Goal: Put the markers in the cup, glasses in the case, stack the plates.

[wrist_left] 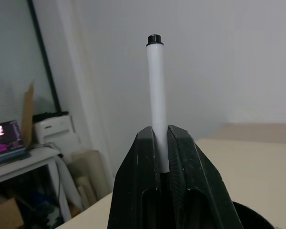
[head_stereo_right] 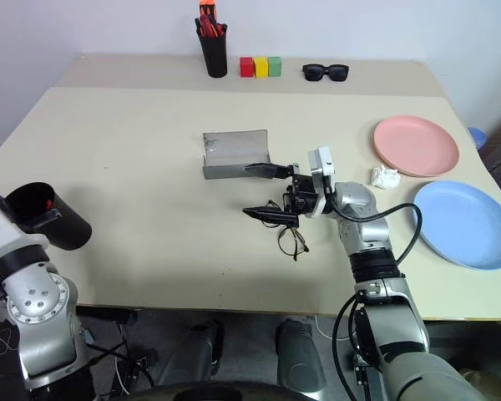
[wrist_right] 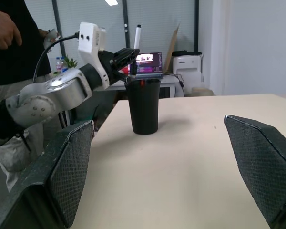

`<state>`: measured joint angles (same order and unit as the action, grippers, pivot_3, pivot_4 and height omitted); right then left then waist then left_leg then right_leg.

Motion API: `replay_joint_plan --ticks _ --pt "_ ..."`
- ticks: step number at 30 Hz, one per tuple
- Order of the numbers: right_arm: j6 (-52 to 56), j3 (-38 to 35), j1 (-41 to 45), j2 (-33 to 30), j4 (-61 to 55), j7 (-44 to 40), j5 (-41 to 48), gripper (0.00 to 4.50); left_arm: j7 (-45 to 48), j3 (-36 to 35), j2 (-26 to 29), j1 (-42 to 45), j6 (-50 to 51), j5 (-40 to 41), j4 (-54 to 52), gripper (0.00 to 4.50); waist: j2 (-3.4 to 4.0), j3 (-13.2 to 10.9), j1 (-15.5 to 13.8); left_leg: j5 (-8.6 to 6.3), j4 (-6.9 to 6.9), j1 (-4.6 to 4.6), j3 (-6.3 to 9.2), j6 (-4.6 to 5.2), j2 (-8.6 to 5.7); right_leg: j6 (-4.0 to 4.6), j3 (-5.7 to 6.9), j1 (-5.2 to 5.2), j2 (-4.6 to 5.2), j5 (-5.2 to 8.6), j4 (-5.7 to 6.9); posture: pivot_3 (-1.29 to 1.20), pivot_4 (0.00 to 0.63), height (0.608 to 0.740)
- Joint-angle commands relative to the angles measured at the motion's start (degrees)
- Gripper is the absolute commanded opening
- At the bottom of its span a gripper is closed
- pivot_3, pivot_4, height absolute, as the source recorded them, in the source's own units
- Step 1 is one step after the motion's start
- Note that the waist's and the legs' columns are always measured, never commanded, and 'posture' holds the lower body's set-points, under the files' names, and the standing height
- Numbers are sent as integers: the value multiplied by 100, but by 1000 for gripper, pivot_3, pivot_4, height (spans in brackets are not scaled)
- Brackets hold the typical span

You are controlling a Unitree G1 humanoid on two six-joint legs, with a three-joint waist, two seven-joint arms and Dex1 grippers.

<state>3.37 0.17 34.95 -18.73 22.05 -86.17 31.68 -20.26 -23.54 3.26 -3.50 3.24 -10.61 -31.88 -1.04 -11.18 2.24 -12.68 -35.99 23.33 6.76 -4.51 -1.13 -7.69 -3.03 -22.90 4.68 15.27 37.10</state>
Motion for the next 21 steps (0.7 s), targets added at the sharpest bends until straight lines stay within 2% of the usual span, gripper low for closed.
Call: replay_joint_plan --ticks 1,7,11,17,21 --pt "-166 -130 -22 -21 -6 -93 29 4500 -41 -41 5 23 -159 -58 7 41 0 0 1 0 0 0 0 0 0 0 0 0 0 0 0 0 150 740" --pt "-161 -121 -98 -42 -98 -64 45 4500 -79 48 -83 6 -224 -99 211 41 1 0 6 0 1 0 0 0 0 0 0 0 0 0 0 0 150 740" --pt "-140 -131 -87 -69 -100 -54 50 4500 -22 97 -115 14 -198 -86 248 1535 1 0 5 0 1 0 0 0 0 0 0 0 0 0 0 0 150 740" --pt "-172 -168 -103 -121 -23 -61 33 4500 73 176 -152 -44 -109 -15 122 4445 1 0 5 0 1 0 0 0 0 0 0 0 0 0 0 0 150 740" --pt "-71 -180 -148 -191 -44 250 -107 4500 423 284 -128 307 849 359 -460 4445 0 0 -6 0 1 0 0 0 0 0 0 0 0 0 0 0 150 740"
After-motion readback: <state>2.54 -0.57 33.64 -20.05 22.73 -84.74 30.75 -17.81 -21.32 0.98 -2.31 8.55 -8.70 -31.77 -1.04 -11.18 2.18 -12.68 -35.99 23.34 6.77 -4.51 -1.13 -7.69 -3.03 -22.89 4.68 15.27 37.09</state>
